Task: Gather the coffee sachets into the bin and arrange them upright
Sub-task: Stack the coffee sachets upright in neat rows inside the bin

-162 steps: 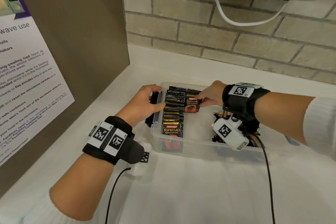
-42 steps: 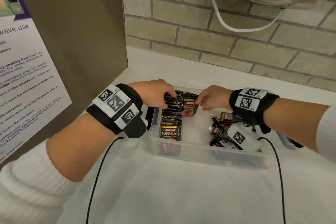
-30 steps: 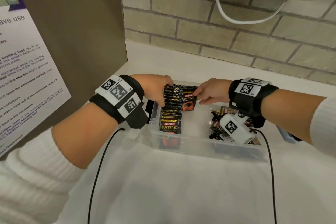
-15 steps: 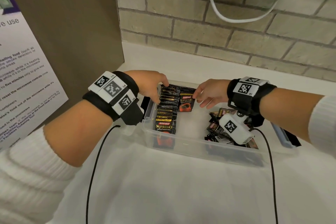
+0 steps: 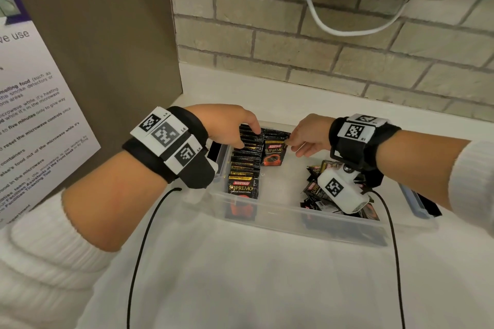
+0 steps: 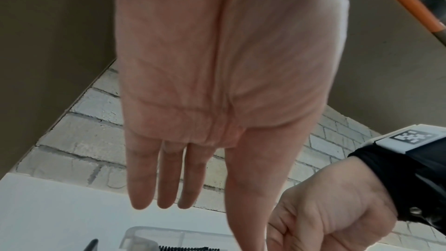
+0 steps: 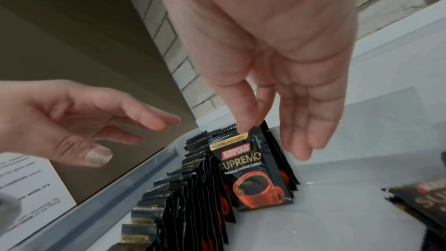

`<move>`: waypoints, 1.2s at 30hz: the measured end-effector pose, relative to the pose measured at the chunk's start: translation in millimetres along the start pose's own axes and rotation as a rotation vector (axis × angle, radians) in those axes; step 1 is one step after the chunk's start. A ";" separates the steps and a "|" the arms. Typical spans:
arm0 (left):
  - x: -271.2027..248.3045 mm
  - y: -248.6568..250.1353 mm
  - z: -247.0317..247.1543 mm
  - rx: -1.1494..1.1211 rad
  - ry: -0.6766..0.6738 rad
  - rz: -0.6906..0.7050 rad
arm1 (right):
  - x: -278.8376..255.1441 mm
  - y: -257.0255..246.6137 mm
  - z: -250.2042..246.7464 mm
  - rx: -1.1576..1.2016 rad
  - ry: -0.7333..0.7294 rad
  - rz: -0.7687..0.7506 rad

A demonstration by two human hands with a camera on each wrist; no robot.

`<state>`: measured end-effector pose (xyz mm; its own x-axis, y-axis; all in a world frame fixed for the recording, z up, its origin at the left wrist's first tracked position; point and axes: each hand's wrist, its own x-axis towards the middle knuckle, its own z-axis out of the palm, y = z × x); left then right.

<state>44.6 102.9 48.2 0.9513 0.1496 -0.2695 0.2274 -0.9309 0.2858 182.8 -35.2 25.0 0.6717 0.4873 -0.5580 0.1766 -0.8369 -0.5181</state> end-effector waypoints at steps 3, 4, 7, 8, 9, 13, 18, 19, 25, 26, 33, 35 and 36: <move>-1.1 2.7 0.5 -0.005 -0.008 0.009 | 1.6 -1.6 3.9 0.098 -0.007 0.007; -1.4 3.2 0.6 -0.009 -0.009 0.009 | 2.0 -2.2 5.5 0.118 -0.007 0.012; -1.5 2.9 1.8 -0.008 -0.011 0.001 | 5.3 -2.4 7.9 0.128 0.048 -0.024; -1.3 2.4 2.5 -0.005 -0.014 -0.001 | 6.4 -3.2 7.6 0.124 0.065 -0.032; -0.9 1.8 3.2 0.000 -0.018 -0.002 | 6.4 -4.6 6.9 0.121 0.059 -0.020; 1.9 0.6 4.9 0.122 -0.053 -0.030 | 6.9 -6.3 5.1 0.133 0.068 -0.005; 0.5 -0.8 7.7 0.239 -0.130 -0.066 | 17.8 4.7 2.5 0.087 0.154 -0.106; -0.1 -1.8 8.4 0.233 -0.132 -0.060 | 17.0 3.6 2.7 0.082 0.145 -0.100; 1.5 -8.0 9.5 0.212 -0.100 -0.053 | 14.0 -0.1 0.9 0.040 0.060 0.052; 1.8 -8.9 9.8 0.212 -0.100 -0.051 | 10.0 -0.3 -2.4 0.050 0.051 0.055; 2.7 -17.5 14.6 0.198 -0.079 -0.051 | -37.4 35.3 -31.1 -0.614 -0.264 0.086; 3.8 -17.5 14.6 0.197 -0.070 -0.047 | -45.1 48.1 -23.6 -0.769 -0.359 0.116; 4.2 -17.0 15.0 0.192 -0.067 -0.046 | -47.2 53.4 -17.5 -0.849 -0.350 0.109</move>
<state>41.6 114.3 28.4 0.9233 0.1770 -0.3410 0.2203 -0.9710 0.0925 173.1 -107.3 35.0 0.4847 0.3268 -0.8113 0.6862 -0.7173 0.1209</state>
